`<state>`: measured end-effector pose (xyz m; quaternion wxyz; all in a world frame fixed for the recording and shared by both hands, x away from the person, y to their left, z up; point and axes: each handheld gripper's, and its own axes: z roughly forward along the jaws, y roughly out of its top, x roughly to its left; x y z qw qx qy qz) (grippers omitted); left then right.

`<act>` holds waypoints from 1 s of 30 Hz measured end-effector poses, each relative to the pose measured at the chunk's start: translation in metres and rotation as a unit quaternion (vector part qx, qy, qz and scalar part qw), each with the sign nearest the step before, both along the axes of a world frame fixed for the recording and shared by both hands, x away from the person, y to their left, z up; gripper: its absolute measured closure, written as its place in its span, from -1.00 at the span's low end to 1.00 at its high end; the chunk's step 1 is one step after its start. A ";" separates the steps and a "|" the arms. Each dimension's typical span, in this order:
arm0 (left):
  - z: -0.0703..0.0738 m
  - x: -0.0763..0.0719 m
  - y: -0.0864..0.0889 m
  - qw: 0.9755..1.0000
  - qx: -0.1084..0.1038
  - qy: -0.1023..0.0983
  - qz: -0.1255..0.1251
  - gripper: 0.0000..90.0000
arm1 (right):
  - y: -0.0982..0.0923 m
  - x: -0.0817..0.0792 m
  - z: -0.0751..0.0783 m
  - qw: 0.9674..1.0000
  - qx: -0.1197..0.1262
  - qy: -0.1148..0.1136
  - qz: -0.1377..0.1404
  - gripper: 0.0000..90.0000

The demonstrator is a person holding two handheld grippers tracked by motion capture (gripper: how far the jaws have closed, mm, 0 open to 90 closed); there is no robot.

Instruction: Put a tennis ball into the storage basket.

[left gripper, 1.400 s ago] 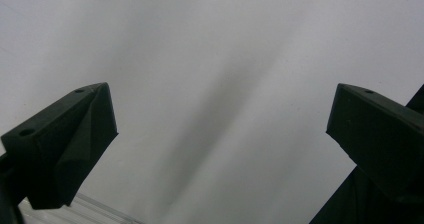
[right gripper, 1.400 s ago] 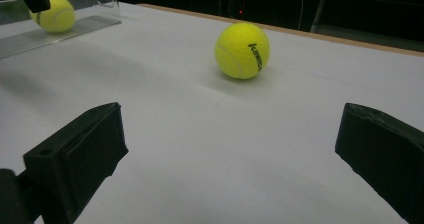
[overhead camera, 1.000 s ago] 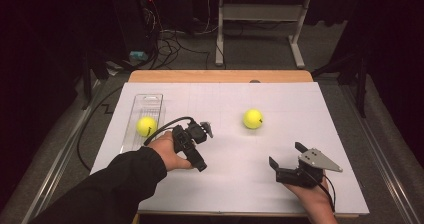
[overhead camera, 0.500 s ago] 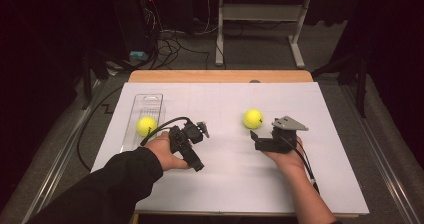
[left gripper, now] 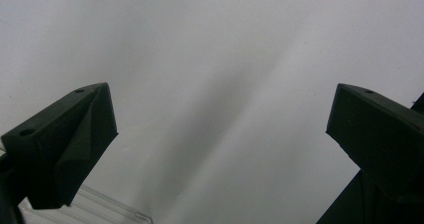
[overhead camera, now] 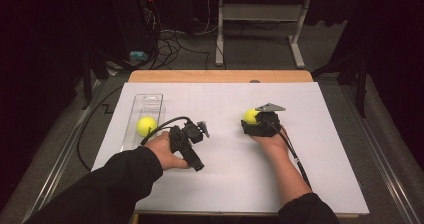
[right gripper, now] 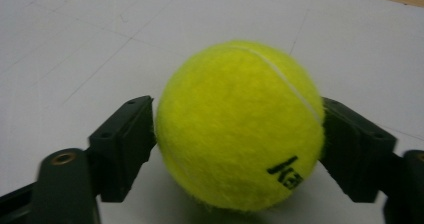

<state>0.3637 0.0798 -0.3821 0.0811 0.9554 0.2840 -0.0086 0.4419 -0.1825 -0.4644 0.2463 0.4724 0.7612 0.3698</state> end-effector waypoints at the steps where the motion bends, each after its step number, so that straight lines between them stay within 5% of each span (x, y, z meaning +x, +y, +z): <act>1: 0.000 0.000 0.000 1.000 0.000 0.000 0.000 -0.98 | -0.002 0.001 0.001 1.000 0.004 0.004 -0.002 -0.41; 8: 0.000 0.000 0.000 1.000 -0.001 0.001 0.000 -0.98 | -0.007 -0.011 0.008 1.000 0.006 0.000 0.006 -0.39; 20: -0.003 -0.002 -0.006 1.000 0.008 0.005 -0.005 -0.98 | -0.016 -0.076 0.019 0.997 0.040 -0.042 0.040 -0.39; 30: -0.001 -0.003 -0.012 1.000 0.011 0.005 -0.007 -0.98 | -0.031 -0.120 0.010 0.995 0.064 -0.054 0.052 -0.39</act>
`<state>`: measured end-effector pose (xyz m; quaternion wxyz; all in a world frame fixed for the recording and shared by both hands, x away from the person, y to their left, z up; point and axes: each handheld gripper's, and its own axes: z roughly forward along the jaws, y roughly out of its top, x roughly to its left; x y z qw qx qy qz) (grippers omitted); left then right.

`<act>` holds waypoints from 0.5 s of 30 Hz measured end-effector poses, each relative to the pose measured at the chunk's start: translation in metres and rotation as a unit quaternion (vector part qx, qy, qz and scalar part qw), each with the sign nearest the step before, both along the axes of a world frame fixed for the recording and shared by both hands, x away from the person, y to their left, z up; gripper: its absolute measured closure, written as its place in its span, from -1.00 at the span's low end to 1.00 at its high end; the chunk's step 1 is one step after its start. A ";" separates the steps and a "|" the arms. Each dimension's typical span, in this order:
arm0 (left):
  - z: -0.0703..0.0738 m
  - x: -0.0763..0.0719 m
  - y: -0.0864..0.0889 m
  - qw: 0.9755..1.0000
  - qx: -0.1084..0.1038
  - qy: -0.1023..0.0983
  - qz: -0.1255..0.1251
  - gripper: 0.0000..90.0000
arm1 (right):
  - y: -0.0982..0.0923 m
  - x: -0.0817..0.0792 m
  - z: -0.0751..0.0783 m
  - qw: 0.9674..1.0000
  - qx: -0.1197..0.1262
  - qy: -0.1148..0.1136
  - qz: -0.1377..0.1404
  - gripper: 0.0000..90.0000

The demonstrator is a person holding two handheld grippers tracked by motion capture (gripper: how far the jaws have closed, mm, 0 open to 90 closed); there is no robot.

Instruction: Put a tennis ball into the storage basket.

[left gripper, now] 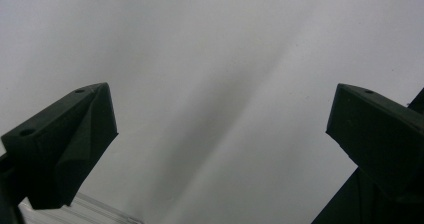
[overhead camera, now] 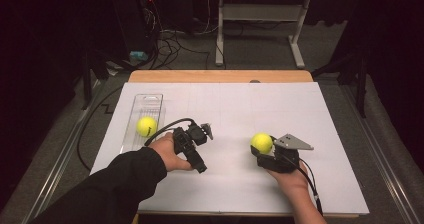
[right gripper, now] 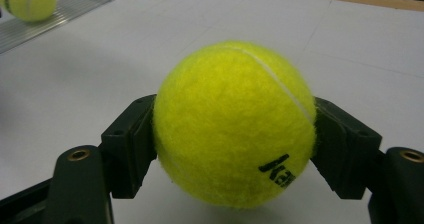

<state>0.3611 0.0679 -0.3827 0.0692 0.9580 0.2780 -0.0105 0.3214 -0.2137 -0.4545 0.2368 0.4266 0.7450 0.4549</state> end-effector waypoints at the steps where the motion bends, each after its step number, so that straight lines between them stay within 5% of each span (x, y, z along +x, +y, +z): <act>1: 0.001 0.000 -0.001 1.000 -0.002 -0.001 -0.001 -0.98 | -0.002 -0.004 -0.001 1.000 0.002 -0.001 0.000 -0.39; 15: 0.008 -0.001 -0.003 1.000 -0.006 -0.003 0.005 -0.98 | -0.004 -0.030 -0.008 1.000 -0.015 -0.007 0.021 -0.39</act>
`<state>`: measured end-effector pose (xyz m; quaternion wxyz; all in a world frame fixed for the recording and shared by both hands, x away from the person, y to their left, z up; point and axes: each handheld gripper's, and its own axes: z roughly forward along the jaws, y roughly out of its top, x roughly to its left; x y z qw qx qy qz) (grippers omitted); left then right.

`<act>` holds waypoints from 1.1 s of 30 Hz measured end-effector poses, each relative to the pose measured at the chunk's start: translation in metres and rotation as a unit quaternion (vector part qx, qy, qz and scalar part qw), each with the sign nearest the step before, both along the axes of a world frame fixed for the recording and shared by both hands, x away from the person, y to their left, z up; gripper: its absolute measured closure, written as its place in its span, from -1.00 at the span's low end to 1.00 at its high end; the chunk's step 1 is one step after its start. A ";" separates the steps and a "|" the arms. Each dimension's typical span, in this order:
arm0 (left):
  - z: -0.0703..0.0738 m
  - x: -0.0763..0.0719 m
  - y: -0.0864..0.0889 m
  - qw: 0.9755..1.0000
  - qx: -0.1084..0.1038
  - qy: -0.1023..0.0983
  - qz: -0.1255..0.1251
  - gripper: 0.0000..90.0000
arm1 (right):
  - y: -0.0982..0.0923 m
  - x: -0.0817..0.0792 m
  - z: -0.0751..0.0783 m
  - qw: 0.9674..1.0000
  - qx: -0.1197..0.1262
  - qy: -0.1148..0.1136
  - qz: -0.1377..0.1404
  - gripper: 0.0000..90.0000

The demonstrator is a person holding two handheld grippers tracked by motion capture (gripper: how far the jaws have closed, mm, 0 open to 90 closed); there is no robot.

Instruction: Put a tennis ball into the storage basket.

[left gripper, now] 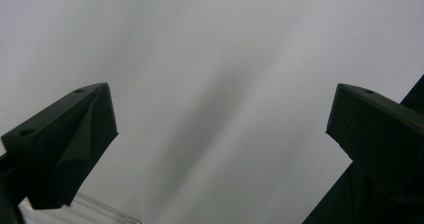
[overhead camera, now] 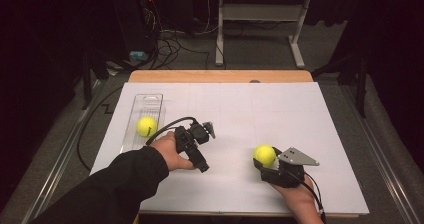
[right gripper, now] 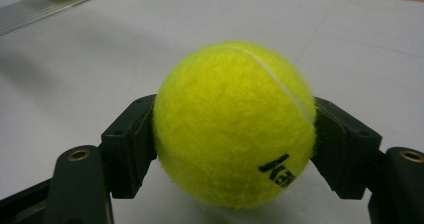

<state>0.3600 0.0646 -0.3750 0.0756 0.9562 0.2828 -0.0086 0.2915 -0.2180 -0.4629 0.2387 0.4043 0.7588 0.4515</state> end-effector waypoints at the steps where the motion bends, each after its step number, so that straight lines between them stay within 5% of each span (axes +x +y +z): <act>1: 0.000 0.000 0.000 1.000 0.000 -0.001 0.001 -0.98 | 0.001 0.000 0.000 1.000 -0.001 0.000 0.002 -0.39; 33: 0.016 -0.005 -0.015 1.000 -0.006 -0.013 -0.013 -0.98 | 0.064 -0.016 -0.005 0.995 -0.008 -0.014 0.097 -0.39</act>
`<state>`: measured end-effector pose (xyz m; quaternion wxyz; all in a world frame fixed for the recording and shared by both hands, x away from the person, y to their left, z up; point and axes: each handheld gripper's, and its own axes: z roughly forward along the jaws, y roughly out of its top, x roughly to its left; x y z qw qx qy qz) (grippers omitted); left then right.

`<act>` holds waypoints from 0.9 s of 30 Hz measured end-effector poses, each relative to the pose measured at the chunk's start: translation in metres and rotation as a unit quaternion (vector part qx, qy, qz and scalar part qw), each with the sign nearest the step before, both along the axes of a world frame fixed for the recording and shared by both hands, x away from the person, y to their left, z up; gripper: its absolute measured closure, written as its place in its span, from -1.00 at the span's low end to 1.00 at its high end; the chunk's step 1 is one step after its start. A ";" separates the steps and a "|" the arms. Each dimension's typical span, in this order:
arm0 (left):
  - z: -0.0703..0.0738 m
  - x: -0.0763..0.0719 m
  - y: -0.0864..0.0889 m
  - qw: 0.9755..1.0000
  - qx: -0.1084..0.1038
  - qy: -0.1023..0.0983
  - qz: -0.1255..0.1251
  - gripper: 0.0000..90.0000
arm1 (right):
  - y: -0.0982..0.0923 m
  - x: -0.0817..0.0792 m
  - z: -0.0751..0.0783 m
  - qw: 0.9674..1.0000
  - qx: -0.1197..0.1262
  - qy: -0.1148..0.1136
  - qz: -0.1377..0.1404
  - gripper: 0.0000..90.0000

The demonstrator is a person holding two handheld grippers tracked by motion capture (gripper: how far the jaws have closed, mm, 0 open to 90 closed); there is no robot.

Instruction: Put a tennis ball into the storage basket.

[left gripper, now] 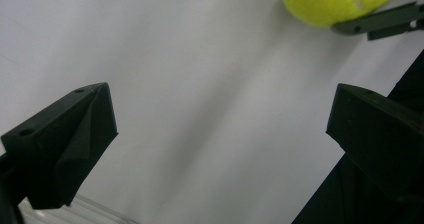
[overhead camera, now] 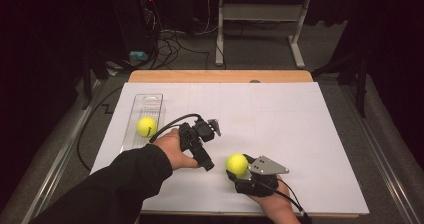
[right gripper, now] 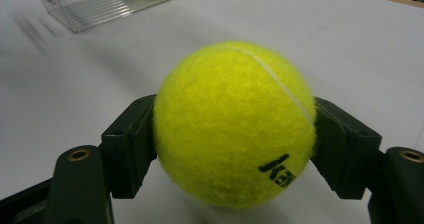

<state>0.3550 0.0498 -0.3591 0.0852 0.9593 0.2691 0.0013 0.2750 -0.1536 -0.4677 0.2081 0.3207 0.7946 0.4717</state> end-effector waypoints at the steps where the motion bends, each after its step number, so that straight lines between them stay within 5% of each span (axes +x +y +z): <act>1: 0.000 0.000 -0.001 1.000 0.002 0.001 -0.001 -0.98 | 0.002 -0.001 0.000 1.000 -0.001 0.000 0.002 -0.39; 22: -0.003 -0.008 -0.033 1.000 -0.010 0.013 -0.027 -0.98 | 0.028 -0.007 0.001 0.999 0.010 -0.001 0.032 -0.39; 27: -0.009 -0.008 -0.041 0.999 0.003 0.028 -0.039 -0.97 | 0.029 -0.009 0.003 0.999 0.018 -0.003 0.037 -0.39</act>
